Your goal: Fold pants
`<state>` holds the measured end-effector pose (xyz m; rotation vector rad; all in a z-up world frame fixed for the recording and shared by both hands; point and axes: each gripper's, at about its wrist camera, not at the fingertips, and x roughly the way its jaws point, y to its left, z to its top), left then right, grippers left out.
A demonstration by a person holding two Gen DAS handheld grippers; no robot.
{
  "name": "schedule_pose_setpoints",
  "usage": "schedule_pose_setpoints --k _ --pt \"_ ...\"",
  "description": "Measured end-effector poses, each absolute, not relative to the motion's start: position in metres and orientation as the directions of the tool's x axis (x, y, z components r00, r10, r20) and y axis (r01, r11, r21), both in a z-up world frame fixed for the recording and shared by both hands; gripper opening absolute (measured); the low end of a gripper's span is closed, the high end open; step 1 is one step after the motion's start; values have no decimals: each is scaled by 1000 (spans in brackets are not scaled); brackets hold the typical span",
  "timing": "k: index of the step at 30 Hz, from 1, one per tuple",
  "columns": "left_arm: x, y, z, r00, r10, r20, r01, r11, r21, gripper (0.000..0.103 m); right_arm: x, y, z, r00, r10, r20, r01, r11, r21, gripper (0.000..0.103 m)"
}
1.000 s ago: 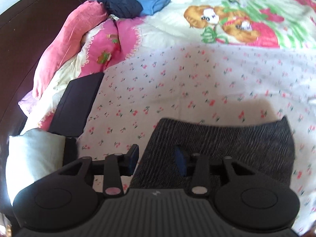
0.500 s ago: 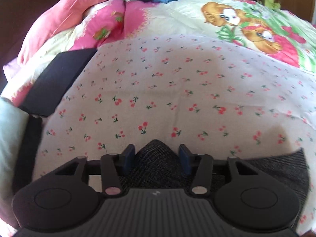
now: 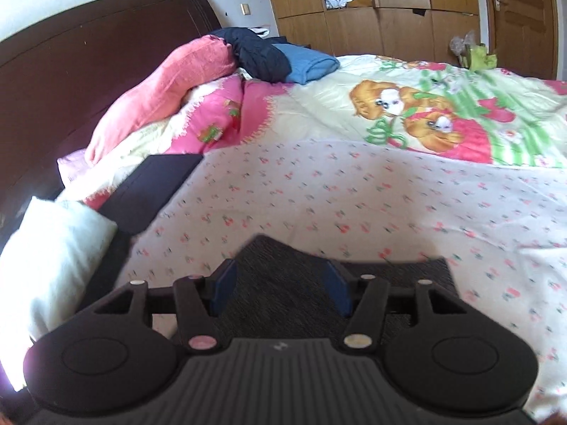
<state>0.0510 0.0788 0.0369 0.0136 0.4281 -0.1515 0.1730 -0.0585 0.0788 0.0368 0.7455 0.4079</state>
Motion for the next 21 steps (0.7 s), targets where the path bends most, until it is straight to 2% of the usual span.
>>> schedule_pose_setpoints --k 3,5,10,13,21 --pt "68 69 36 909 -156 -386 171 985 4 63 167 -72 65 649 347 -677 -325 931 165 57" --pt "86 63 28 905 -147 -400 173 984 29 63 168 -78 54 637 341 -692 -305 935 180 57" --pt "121 62 -4 834 -78 -546 148 985 85 63 174 -91 21 610 346 -713 -279 936 215 57" --pt "126 70 -21 796 -65 -602 141 987 79 64 179 -98 8 603 371 -706 -260 928 266 57" --pt "109 75 -2 818 -30 -574 82 994 65 63 139 -123 42 675 394 -624 -255 918 304 56"
